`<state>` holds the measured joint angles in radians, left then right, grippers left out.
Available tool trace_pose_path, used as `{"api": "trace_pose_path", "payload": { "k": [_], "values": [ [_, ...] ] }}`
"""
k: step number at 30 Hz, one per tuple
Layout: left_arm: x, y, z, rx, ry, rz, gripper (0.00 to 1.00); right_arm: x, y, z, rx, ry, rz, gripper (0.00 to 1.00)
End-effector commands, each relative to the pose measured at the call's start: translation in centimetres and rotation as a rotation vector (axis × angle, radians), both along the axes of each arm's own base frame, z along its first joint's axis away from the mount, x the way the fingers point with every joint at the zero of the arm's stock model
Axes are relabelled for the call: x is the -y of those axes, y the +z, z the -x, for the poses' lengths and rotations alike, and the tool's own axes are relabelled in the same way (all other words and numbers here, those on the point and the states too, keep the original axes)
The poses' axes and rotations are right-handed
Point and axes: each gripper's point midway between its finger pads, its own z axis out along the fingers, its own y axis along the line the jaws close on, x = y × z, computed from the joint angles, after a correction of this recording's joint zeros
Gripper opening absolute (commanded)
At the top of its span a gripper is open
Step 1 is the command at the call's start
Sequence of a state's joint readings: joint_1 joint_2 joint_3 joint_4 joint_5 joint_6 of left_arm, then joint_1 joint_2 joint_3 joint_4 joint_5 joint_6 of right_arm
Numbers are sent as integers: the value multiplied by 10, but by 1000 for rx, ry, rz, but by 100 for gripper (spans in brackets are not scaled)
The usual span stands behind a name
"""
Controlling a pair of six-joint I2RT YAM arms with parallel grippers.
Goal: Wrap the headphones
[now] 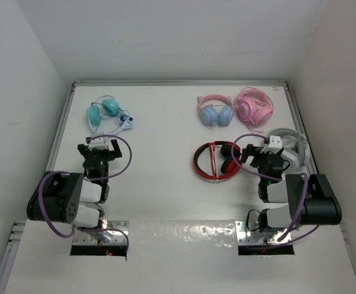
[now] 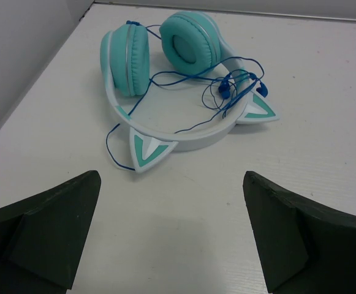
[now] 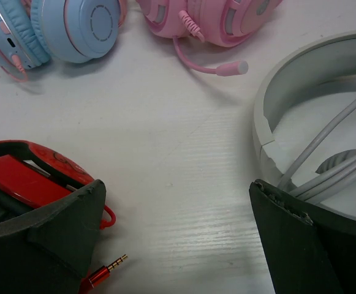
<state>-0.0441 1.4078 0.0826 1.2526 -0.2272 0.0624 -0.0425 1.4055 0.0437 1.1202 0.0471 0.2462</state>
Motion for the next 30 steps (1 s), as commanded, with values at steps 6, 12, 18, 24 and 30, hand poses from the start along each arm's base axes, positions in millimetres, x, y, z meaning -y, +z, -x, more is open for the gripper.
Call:
{"api": "trace_pose_path", "payload": {
  "k": [6,12,18,24,30],
  "values": [
    [-1,20,-7,75,0,15,100,-10,-3,19,-19,50,-6,99],
    [27,34,-29,-105,-201,-79,100,-13,78,-10,111,89,27,99],
    [10,132,-83,-238,-102,-87,100,-5,170,-38,218,57,65,99],
    [-17,134,-98,-391,84,32,100,-41,218,-69,241,285,79,21],
    [-39,99,-103,-526,132,417,41,-64,205,-89,46,252,228,37]
  ]
}}
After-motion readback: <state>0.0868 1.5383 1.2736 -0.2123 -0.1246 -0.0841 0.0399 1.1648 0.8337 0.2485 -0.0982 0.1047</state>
